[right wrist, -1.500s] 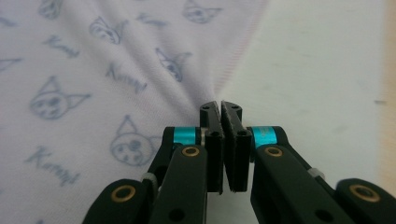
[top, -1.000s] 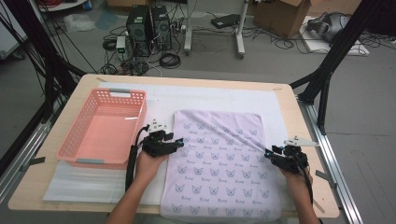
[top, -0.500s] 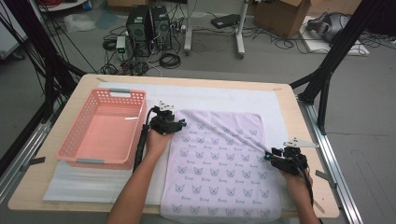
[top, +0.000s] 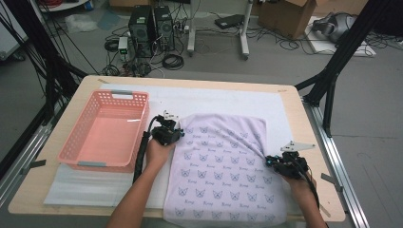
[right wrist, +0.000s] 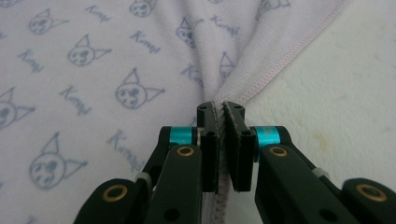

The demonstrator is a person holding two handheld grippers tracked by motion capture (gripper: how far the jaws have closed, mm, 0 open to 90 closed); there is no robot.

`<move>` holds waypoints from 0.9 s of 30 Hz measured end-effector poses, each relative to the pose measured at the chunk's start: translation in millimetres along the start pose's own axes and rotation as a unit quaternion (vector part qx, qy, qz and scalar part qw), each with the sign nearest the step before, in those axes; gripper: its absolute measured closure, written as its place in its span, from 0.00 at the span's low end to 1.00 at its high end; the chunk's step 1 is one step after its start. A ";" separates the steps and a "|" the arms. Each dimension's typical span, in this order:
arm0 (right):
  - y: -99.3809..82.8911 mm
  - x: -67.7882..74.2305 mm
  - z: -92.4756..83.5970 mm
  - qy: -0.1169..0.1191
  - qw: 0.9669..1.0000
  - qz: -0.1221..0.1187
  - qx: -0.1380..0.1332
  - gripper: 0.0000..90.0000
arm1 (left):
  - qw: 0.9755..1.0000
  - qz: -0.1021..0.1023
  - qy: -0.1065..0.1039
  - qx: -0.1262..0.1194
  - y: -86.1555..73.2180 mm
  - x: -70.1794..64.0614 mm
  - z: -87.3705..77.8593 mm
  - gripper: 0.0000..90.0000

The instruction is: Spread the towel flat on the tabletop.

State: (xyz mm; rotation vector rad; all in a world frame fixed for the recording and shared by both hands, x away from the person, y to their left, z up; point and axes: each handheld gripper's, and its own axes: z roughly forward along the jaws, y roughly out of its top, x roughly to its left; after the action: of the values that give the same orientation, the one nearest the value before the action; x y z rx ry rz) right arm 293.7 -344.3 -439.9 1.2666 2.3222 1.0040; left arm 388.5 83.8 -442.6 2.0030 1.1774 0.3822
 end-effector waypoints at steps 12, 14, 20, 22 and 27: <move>0.5 -0.6 -1.4 0.005 1.000 0.000 -0.005 0.86 | 0.997 -0.029 -0.021 -0.073 34.3 11.0 3.3 0.63; 0.2 0.4 -0.3 0.006 1.000 -0.003 -0.001 0.86 | 0.997 -0.030 -0.022 -0.074 40.8 14.7 10.9 0.64; 1.6 2.8 -0.4 0.007 1.000 -0.007 -0.013 0.84 | 0.996 -0.038 -0.011 -0.083 50.7 34.0 27.6 0.72; 2.7 3.1 -0.3 0.011 1.000 -0.003 -0.020 0.76 | 0.998 -0.038 -0.009 -0.052 48.9 38.8 35.4 0.72; 3.1 3.2 -3.3 -0.001 0.999 -0.002 -0.036 0.67 | 1.000 -0.013 -0.024 -0.008 44.5 28.6 46.0 0.66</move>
State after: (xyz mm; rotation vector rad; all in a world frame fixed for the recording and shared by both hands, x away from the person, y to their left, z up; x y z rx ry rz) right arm 292.0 -342.0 -435.2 1.2347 2.2660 1.0745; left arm 457.9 74.1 -443.4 1.9700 1.1652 0.3276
